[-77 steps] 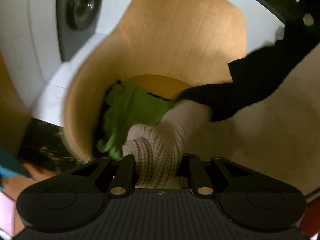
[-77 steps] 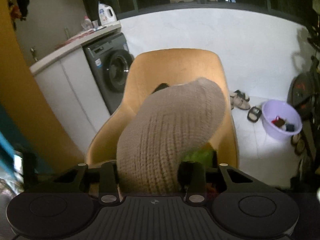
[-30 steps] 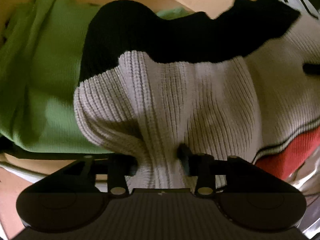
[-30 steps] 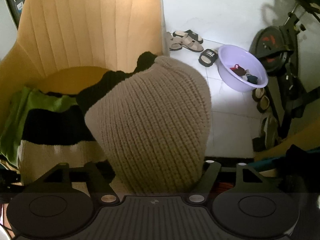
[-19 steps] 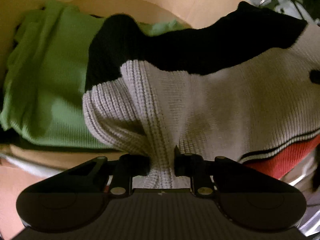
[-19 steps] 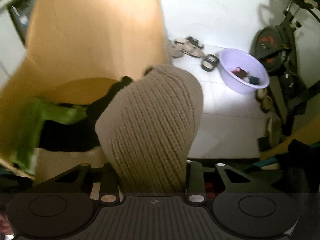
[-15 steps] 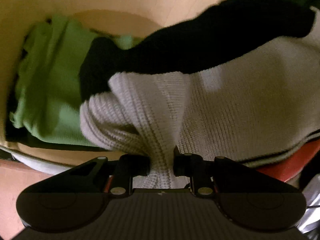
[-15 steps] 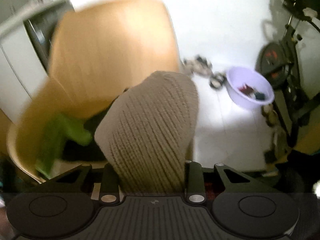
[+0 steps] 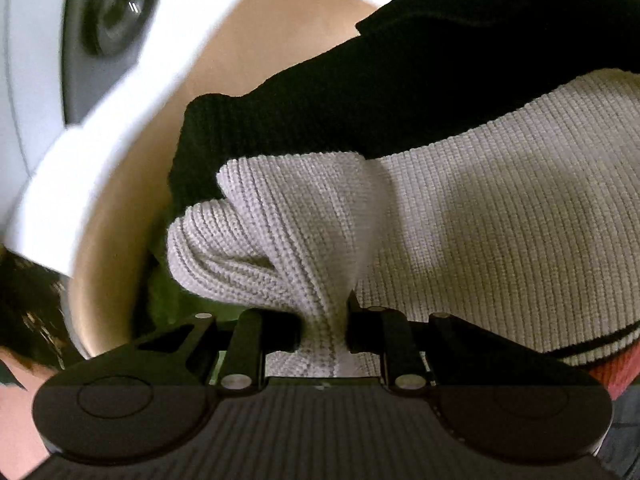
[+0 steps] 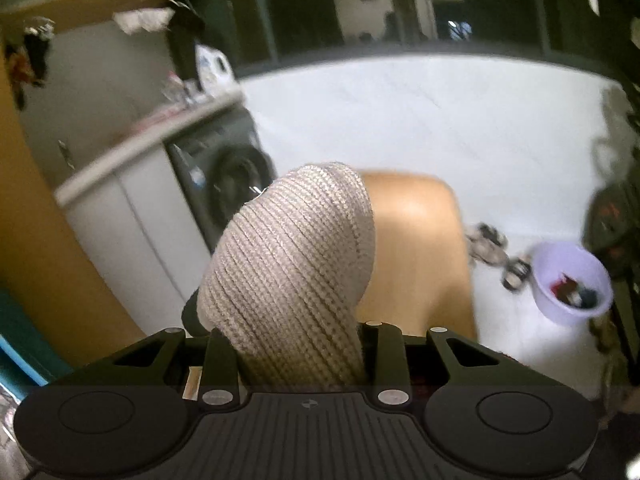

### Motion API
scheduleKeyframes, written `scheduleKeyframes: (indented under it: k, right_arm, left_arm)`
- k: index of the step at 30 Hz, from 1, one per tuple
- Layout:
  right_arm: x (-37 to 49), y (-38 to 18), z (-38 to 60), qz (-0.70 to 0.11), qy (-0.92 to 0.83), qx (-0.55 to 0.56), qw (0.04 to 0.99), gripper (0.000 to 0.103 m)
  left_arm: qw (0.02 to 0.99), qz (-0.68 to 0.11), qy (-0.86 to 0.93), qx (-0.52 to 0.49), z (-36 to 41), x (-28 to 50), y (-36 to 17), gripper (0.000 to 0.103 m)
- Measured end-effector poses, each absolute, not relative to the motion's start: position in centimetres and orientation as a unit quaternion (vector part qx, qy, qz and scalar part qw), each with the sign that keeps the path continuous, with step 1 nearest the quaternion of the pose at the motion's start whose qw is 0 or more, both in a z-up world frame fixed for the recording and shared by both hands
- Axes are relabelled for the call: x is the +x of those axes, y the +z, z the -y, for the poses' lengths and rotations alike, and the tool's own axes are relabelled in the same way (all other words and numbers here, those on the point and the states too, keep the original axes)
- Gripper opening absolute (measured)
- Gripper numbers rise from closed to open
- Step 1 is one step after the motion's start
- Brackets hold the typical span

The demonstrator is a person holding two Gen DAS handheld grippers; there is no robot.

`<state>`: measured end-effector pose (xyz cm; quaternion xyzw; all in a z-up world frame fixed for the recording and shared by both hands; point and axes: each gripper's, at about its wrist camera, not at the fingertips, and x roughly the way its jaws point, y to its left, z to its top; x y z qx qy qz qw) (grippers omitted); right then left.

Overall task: Fold clothes
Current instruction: 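Lower the cardigan with both grippers into the tan chair seat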

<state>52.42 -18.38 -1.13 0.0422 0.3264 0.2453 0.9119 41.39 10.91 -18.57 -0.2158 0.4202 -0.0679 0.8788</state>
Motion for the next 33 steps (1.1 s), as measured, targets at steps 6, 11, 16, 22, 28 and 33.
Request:
scheduleKeyframes:
  k: [6,11,16,22,28,33]
  right_arm:
    - [53.5,4.6,13.6,-0.274,0.290,0.059,0.915,0.028]
    - [57.7,3.6,12.8,-0.294,0.270,0.111,0.910,0.028]
    - [61.9,-7.7,16.0,-0.370,0.189,0.169,0.894,0.029]
    - [67.2,-26.5,20.0,-0.487,0.051,0.152,0.858,0.029]
    - [70.6,-34.2,21.9,-0.513,0.005,0.111,0.851,0.031]
    - [72.0,-34.5,21.3,-0.503,0.004,0.107,0.857,0.031]
  left_arm:
    - [0.909,-0.378,-0.025,-0.172,-15.5,44.6,-12.0,0.020]
    - [0.899,-0.419,-0.036,-0.120,-16.9,48.5,-12.2,0.021]
    - [0.862,-0.494,-0.071,-0.084,-15.0,53.0,-20.0,0.021]
    - [0.808,-0.588,-0.038,0.005,-8.2,57.0,-36.1,0.022]
    - [0.821,-0.571,-0.014,-0.003,-8.0,58.6,-37.3,0.023]
    - [0.850,-0.525,0.003,-0.033,-11.5,60.1,-36.2,0.023]
